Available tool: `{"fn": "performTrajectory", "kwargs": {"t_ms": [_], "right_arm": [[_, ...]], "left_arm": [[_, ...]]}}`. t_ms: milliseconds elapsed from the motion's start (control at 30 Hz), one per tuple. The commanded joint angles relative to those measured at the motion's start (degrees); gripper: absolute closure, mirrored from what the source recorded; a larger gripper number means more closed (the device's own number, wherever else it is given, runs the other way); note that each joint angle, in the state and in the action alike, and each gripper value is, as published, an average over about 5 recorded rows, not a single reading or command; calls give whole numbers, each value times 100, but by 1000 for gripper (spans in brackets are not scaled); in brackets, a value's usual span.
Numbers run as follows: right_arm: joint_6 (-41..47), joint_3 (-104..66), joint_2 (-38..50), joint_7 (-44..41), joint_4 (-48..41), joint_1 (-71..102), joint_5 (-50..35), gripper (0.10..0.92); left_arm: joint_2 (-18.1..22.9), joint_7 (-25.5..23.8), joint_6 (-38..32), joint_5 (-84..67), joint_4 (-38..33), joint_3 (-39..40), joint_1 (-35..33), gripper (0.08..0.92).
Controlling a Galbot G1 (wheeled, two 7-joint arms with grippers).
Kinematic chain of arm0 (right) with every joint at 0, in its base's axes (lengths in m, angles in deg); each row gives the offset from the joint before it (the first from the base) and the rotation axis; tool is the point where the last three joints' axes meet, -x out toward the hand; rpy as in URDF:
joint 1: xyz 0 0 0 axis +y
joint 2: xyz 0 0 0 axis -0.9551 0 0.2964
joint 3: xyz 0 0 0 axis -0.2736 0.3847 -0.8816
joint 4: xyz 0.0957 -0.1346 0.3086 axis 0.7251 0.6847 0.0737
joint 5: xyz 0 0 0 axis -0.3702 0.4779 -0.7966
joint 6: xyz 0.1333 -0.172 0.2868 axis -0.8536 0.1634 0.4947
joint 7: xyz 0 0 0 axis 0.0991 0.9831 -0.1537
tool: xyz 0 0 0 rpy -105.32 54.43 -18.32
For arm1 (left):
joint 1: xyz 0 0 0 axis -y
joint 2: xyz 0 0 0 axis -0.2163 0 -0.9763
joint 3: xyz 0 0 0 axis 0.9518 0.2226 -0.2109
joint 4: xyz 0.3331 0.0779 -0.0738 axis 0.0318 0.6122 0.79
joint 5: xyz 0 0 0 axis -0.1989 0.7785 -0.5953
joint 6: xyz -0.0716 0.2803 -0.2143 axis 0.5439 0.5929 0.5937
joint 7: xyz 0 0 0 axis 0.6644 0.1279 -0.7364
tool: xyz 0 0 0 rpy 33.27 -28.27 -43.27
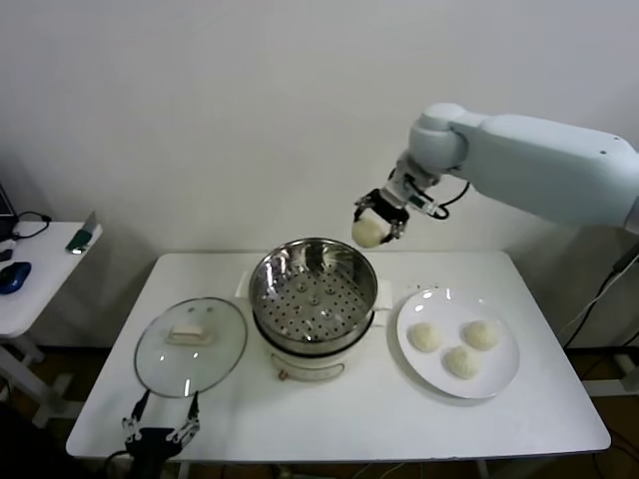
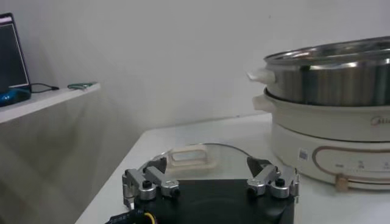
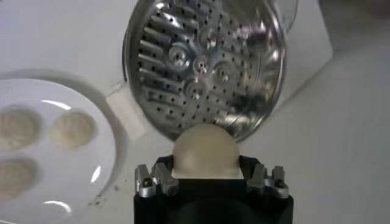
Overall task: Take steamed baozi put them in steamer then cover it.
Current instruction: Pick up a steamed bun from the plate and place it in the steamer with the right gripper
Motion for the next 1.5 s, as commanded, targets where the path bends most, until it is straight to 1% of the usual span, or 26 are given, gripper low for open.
{"fn": "performTrajectory", "kwargs": {"t_ms": [33, 200, 533, 1000, 1500], "right_arm": [[-1164, 94, -867, 456, -170, 223, 1100, 321], [-1380, 60, -1097, 520, -764, 700, 1654, 321], [-1566, 10, -1246, 596, -1514, 1289, 2147, 321], [-1696, -285, -1620, 868, -2427, 1900, 2452, 321], [-1844, -538, -2070, 1006, -3046, 2179, 2679, 321]], "left_arm": [[17, -4, 17, 7, -25, 15, -2, 177], [26, -3, 14, 11, -21, 18, -3, 177], [24, 3, -2, 27, 34, 42, 3, 177], [-7, 30, -29, 78, 105, 87, 18, 177], [6, 114, -68, 129, 181, 162, 49, 177]]}}
